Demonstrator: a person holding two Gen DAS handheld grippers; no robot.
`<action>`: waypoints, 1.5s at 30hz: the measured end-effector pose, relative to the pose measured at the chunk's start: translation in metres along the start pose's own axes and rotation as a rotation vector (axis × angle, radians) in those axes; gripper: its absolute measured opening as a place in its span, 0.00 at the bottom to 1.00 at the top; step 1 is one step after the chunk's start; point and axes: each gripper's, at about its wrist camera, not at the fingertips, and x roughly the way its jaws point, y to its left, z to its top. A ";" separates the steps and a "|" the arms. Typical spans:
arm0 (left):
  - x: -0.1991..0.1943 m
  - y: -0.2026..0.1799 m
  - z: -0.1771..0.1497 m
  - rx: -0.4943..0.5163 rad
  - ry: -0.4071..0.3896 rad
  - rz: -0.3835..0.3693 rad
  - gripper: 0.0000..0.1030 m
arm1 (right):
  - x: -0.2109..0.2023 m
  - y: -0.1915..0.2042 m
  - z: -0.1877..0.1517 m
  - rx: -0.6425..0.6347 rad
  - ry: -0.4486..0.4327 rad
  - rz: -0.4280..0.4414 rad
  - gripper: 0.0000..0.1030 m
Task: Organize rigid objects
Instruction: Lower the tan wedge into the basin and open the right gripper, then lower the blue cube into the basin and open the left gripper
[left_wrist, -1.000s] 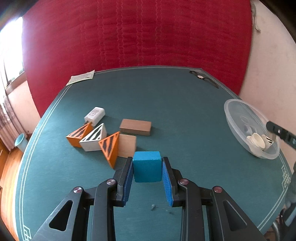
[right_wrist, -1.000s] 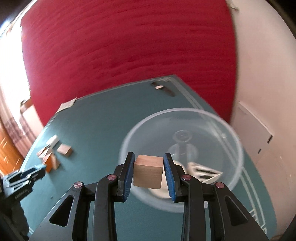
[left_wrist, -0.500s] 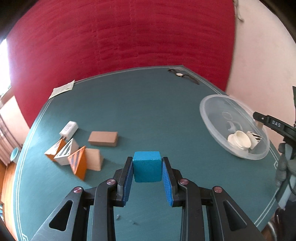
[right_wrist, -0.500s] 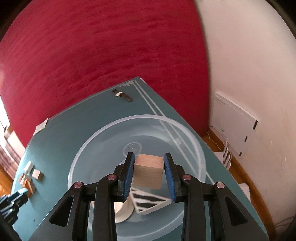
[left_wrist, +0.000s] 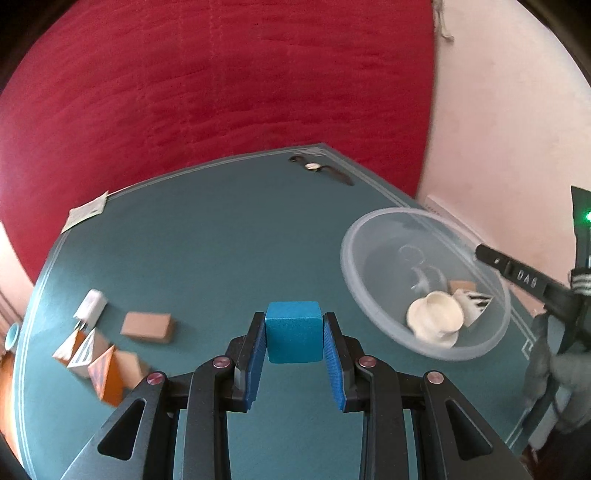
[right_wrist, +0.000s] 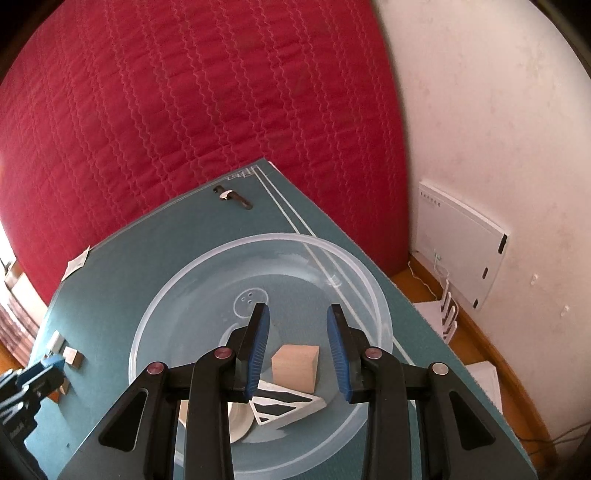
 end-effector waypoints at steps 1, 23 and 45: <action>0.003 -0.003 0.002 0.004 0.002 -0.007 0.31 | 0.000 0.000 0.000 -0.001 0.000 0.002 0.33; 0.041 -0.061 0.021 0.104 -0.022 -0.081 0.81 | -0.001 0.001 -0.004 -0.007 -0.005 0.009 0.40; 0.030 0.002 0.000 -0.046 0.019 0.061 0.99 | -0.010 0.031 -0.025 -0.118 -0.022 0.023 0.56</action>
